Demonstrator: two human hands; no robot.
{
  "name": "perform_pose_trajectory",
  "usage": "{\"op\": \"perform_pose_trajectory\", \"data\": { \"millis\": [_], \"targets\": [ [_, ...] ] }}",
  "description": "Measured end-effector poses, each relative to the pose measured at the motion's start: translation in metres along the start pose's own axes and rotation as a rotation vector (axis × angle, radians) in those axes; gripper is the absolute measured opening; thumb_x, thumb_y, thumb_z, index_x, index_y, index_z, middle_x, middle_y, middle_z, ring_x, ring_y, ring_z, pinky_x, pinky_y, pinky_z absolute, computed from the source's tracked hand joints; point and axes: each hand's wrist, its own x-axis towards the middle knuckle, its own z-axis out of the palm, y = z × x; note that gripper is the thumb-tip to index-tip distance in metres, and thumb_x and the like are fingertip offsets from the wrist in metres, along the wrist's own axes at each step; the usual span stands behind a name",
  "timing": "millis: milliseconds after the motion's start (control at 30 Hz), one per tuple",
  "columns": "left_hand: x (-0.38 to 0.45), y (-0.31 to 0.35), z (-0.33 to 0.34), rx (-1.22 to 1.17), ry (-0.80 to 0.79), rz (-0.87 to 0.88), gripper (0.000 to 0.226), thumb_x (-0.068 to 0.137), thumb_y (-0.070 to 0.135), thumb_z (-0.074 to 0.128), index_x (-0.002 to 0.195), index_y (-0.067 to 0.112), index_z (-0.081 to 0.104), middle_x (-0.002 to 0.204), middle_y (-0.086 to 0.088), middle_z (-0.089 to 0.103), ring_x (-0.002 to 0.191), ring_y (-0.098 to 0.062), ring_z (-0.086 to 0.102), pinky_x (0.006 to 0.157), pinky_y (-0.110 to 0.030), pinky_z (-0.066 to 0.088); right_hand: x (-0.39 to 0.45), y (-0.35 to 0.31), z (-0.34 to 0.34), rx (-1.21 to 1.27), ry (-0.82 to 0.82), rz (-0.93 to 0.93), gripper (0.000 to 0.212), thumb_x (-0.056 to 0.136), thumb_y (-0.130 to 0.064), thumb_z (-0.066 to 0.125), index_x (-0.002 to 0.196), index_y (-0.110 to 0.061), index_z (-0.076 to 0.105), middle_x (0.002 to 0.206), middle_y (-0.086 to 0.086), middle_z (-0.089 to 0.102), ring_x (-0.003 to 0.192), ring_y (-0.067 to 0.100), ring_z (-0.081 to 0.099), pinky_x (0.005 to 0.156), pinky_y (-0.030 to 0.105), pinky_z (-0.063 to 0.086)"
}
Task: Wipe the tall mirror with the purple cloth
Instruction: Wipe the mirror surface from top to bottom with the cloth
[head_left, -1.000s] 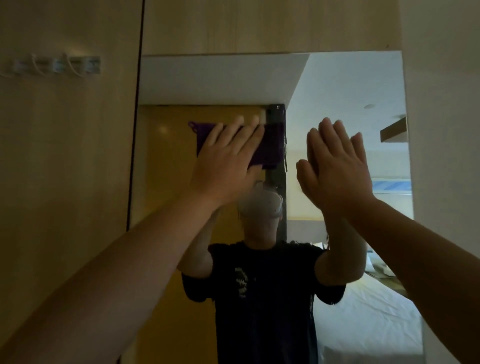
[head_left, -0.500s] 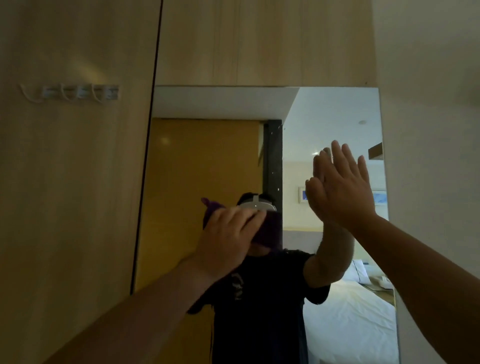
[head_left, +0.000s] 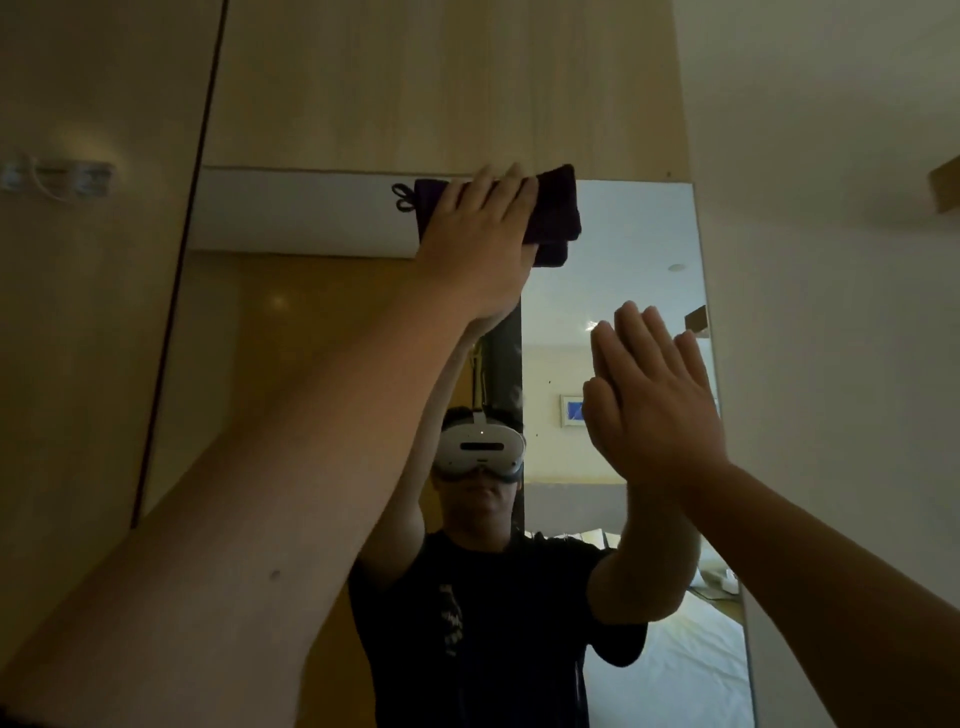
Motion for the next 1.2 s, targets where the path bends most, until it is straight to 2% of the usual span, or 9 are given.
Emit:
{"op": "perform_pose_trajectory", "data": {
  "millis": [133, 333, 500, 600, 700, 833, 933, 1033, 1200],
  "targets": [
    [-0.063, 0.017, -0.005, -0.068, 0.043, 0.034, 0.06, 0.1, 0.044, 0.038, 0.152, 0.015, 0.03, 0.159, -0.006, 0.029, 0.147, -0.026, 0.023, 0.119, -0.047, 0.014, -0.001, 0.002, -0.003, 0.066, 0.019, -0.011, 0.056, 0.103, -0.037, 0.022, 0.153, -0.012, 0.03, 0.163, 0.01, 0.02, 0.153, 0.024, 0.006, 0.123, 0.052, 0.009],
    [-0.216, 0.079, -0.003, -0.075, -0.099, 0.159, 0.07, 0.094, 0.048, 0.05, 0.152, 0.013, 0.029, 0.159, -0.009, 0.027, 0.147, -0.031, 0.023, 0.119, -0.05, 0.018, -0.003, 0.0, -0.008, 0.078, 0.037, -0.032, 0.054, 0.102, -0.032, 0.024, 0.148, -0.007, 0.037, 0.159, 0.015, 0.029, 0.151, 0.031, 0.016, 0.121, 0.054, 0.014],
    [-0.257, 0.095, -0.001, -0.076, -0.141, 0.206, 0.071, 0.089, 0.042, 0.056, 0.15, 0.015, 0.034, 0.157, -0.007, 0.033, 0.145, -0.029, 0.027, 0.117, -0.049, 0.019, 0.0, 0.001, -0.013, 0.099, 0.006, -0.02, 0.055, 0.102, -0.033, 0.023, 0.148, -0.008, 0.039, 0.159, 0.014, 0.03, 0.15, 0.031, 0.017, 0.122, 0.052, 0.011],
    [-0.263, 0.096, -0.002, -0.097, -0.091, 0.23, 0.059, 0.089, 0.034, 0.06, 0.143, 0.016, 0.045, 0.146, -0.006, 0.048, 0.134, -0.028, 0.043, 0.111, -0.045, 0.028, -0.005, 0.004, -0.018, 0.127, 0.011, -0.001, 0.057, 0.101, -0.036, 0.021, 0.147, -0.009, 0.04, 0.159, 0.014, 0.031, 0.15, 0.03, 0.018, 0.123, 0.048, 0.01],
    [-0.235, 0.087, -0.007, -0.132, 0.012, 0.255, 0.051, 0.085, 0.022, 0.066, 0.135, 0.014, 0.054, 0.127, -0.006, 0.06, 0.113, -0.026, 0.055, 0.099, -0.04, 0.036, -0.011, 0.023, -0.026, 0.164, 0.038, 0.082, 0.058, 0.101, -0.038, 0.019, 0.148, -0.01, 0.038, 0.16, 0.013, 0.027, 0.151, 0.027, 0.014, 0.122, 0.05, 0.011],
    [-0.139, 0.073, -0.014, -0.202, 0.064, 0.108, 0.052, 0.085, 0.016, 0.057, 0.136, 0.01, 0.052, 0.123, -0.011, 0.06, 0.11, -0.03, 0.055, 0.096, -0.044, 0.042, -0.008, 0.064, -0.032, 0.153, 0.011, 0.235, 0.062, 0.1, -0.041, 0.015, 0.15, -0.01, 0.033, 0.162, 0.015, 0.021, 0.152, 0.029, 0.01, 0.122, 0.052, 0.011],
    [-0.038, 0.065, -0.022, -0.157, 0.125, -0.035, 0.056, 0.088, 0.021, 0.063, 0.14, 0.011, 0.046, 0.13, -0.011, 0.056, 0.117, -0.031, 0.052, 0.101, -0.046, 0.039, 0.0, 0.087, -0.026, 0.134, -0.032, 0.252, 0.065, 0.101, -0.047, 0.009, 0.15, -0.012, 0.033, 0.161, 0.015, 0.024, 0.151, 0.032, 0.014, 0.121, 0.053, 0.013],
    [0.04, 0.065, -0.022, -0.144, 0.101, -0.121, 0.053, 0.098, 0.03, 0.052, 0.146, 0.014, 0.038, 0.144, -0.008, 0.047, 0.13, -0.029, 0.042, 0.108, -0.044, 0.031, 0.005, 0.1, -0.018, 0.169, -0.042, 0.163, 0.075, 0.099, -0.054, -0.005, 0.142, -0.02, 0.046, 0.153, 0.012, 0.038, 0.146, 0.033, 0.028, 0.116, 0.056, 0.023],
    [0.054, 0.078, 0.006, 0.018, 0.045, -0.018, 0.058, 0.102, 0.042, 0.033, 0.152, 0.013, 0.028, 0.158, -0.008, 0.029, 0.144, -0.029, 0.025, 0.116, -0.047, 0.02, -0.002, 0.118, -0.004, 0.087, -0.036, 0.081, 0.063, 0.102, -0.047, 0.005, 0.154, -0.022, 0.029, 0.163, 0.006, 0.02, 0.152, 0.02, 0.006, 0.122, 0.042, 0.004]
  ]
}}
